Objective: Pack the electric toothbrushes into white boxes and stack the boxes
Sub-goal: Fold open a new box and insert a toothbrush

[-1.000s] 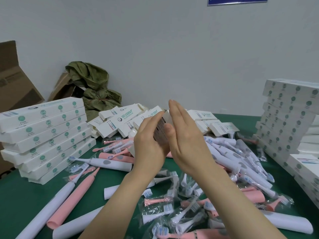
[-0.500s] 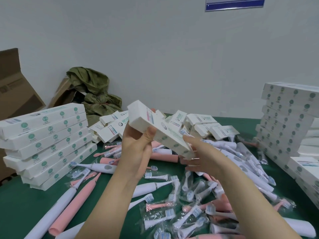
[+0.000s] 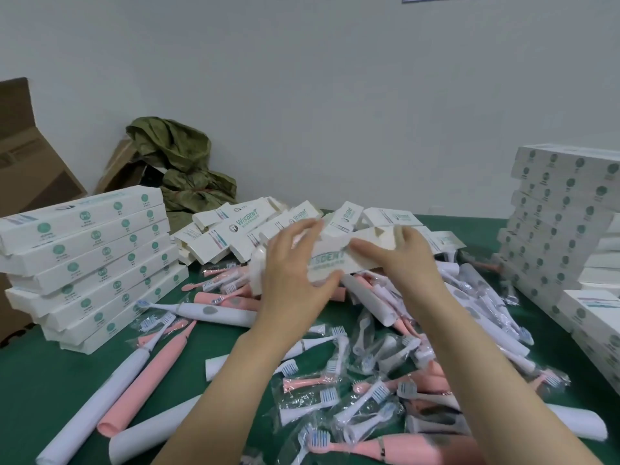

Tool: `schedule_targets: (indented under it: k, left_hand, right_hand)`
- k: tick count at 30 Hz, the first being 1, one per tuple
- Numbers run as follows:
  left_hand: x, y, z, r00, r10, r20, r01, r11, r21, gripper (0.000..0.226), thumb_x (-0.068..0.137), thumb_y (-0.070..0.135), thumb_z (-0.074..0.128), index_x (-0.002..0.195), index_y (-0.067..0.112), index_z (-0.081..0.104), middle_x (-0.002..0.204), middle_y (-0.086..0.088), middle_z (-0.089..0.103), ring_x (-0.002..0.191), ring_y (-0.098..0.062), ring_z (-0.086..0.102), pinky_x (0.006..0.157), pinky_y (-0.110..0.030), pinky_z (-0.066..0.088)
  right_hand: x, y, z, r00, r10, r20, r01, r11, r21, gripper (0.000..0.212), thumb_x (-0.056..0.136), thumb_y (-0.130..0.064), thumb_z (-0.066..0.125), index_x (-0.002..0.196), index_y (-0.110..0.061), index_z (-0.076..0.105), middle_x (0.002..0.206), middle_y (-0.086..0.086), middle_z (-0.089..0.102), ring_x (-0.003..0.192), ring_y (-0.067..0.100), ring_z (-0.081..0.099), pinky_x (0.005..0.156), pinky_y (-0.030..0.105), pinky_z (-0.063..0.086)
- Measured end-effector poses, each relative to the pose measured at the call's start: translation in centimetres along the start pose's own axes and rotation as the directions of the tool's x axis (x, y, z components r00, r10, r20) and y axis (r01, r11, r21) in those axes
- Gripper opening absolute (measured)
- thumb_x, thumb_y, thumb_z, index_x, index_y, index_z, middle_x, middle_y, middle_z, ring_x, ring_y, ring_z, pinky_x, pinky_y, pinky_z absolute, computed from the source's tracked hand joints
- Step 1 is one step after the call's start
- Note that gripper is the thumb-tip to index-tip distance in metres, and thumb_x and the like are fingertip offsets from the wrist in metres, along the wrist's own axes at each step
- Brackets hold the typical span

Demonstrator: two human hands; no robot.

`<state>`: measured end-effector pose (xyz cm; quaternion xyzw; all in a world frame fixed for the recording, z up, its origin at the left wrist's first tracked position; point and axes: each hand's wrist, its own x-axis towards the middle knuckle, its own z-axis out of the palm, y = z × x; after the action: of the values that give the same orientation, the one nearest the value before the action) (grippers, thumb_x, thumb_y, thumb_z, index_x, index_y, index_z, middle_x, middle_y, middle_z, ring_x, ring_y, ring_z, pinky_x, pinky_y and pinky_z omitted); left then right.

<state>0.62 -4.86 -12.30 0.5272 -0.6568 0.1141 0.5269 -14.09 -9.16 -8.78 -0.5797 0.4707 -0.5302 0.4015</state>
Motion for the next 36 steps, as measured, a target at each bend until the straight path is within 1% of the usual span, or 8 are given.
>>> schedule_targets:
  k: [7, 13, 17, 20, 23, 28, 33, 36]
  left_hand:
    - [0.1, -0.2, -0.4, 0.997, -0.079, 0.021, 0.080, 0.991, -0.106, 0.061, 0.073, 0.019, 0.078, 0.124, 0.022, 0.045, 0.118, 0.009, 0.047, 0.109, -0.005, 0.039, 0.091, -0.011, 0.031]
    - [0.1, 1.0, -1.0, 0.981, 0.170, 0.092, -0.159, 0.980, -0.118, 0.025, 0.076, 0.020, 0.054, 0.099, 0.030, 0.054, 0.130, 0.007, 0.042, 0.122, -0.017, 0.041, 0.102, -0.043, 0.036]
    - [0.1, 1.2, -0.9, 0.994, 0.070, 0.086, -0.045, 0.965, -0.257, 0.030, 0.090, 0.034, 0.040, 0.089, 0.017, 0.064, 0.107, 0.008, 0.051, 0.108, -0.008, 0.048, 0.093, -0.022, 0.036]
    - [0.5, 1.4, -1.3, 1.000, 0.000, -0.017, -0.004, 0.967, -0.256, 0.021, 0.094, 0.028, 0.042, 0.085, 0.018, 0.059, 0.092, 0.012, 0.053, 0.089, 0.005, 0.047, 0.076, -0.005, 0.032]
    - [0.8, 1.4, -1.9, 0.997, -0.044, 0.065, 0.060, 0.962, -0.266, 0.006, 0.084, 0.026, 0.057, 0.088, 0.028, 0.053, 0.093, 0.014, 0.054, 0.087, 0.002, 0.047, 0.073, -0.007, 0.032]
    - [1.3, 1.2, -4.0, 0.977, 0.030, 0.213, 0.009, 0.984, -0.179, 0.036, 0.071, 0.039, 0.071, 0.103, 0.034, 0.055, 0.108, 0.024, 0.053, 0.103, 0.002, 0.047, 0.087, -0.016, 0.036]
    - [1.9, 0.3, -6.1, 0.992, 0.115, 0.044, -0.112, 0.991, -0.075, 0.036, 0.068, 0.035, 0.070, 0.100, 0.021, 0.064, 0.099, 0.013, 0.062, 0.094, -0.007, 0.055, 0.084, -0.022, 0.042]
    - [2.1, -0.3, -6.0, 0.999, 0.029, -0.043, -0.033, 0.995, -0.094, 0.035, 0.067, 0.035, 0.069, 0.100, 0.026, 0.064, 0.097, 0.017, 0.062, 0.092, 0.002, 0.053, 0.083, -0.015, 0.039]
  right_hand:
    - [-0.9, -2.6, 0.2, 0.971, 0.050, 0.235, -0.107, 0.966, 0.235, 0.030, 0.102, -0.023, 0.040, 0.090, -0.007, 0.062, 0.072, 0.005, 0.068, 0.065, 0.016, 0.067, 0.061, 0.026, 0.057]
    - [-1.9, -2.7, 0.5, 0.958, -0.199, 0.208, 0.200, 0.980, 0.020, 0.031, 0.094, -0.011, 0.044, 0.089, 0.019, 0.048, 0.073, 0.021, 0.045, 0.068, 0.021, 0.043, 0.062, 0.036, 0.051]
    - [-2.2, -2.8, 0.9, 0.952, -0.243, 0.188, 0.255, 0.966, -0.037, 0.032, 0.093, -0.013, 0.046, 0.086, 0.018, 0.050, 0.078, 0.036, 0.049, 0.069, 0.021, 0.040, 0.069, 0.053, 0.046]
    - [-2.4, -2.7, 1.2, 0.949, -0.225, 0.220, 0.233, 0.972, -0.011, 0.029, 0.095, -0.012, 0.048, 0.078, 0.005, 0.064, 0.074, 0.027, 0.060, 0.065, 0.016, 0.052, 0.066, 0.041, 0.053]
    - [-2.4, -2.7, 1.2, 0.948, -0.171, 0.269, 0.142, 0.982, 0.124, 0.030, 0.098, -0.009, 0.047, 0.077, -0.012, 0.068, 0.070, 0.002, 0.067, 0.068, 0.012, 0.061, 0.064, 0.023, 0.057]
    - [-2.1, -2.6, 1.3, 0.940, -0.097, 0.327, 0.001, 0.960, 0.282, 0.025, 0.099, -0.007, 0.044, 0.090, -0.001, 0.067, 0.086, 0.015, 0.069, 0.076, 0.022, 0.066, 0.077, 0.032, 0.057]
    - [-2.0, -2.2, 2.5, 0.899, -0.114, 0.423, -0.069, 0.917, 0.393, 0.030, 0.101, -0.024, 0.042, 0.091, -0.006, 0.064, 0.066, 0.001, 0.069, 0.065, 0.014, 0.067, 0.070, 0.027, 0.058]
    - [-1.2, -1.3, 3.9, 0.918, -0.089, 0.386, 0.007, 0.978, 0.208, 0.038, 0.101, -0.033, 0.041, 0.085, -0.008, 0.063, 0.078, 0.012, 0.072, 0.070, 0.019, 0.068, 0.069, 0.028, 0.058]
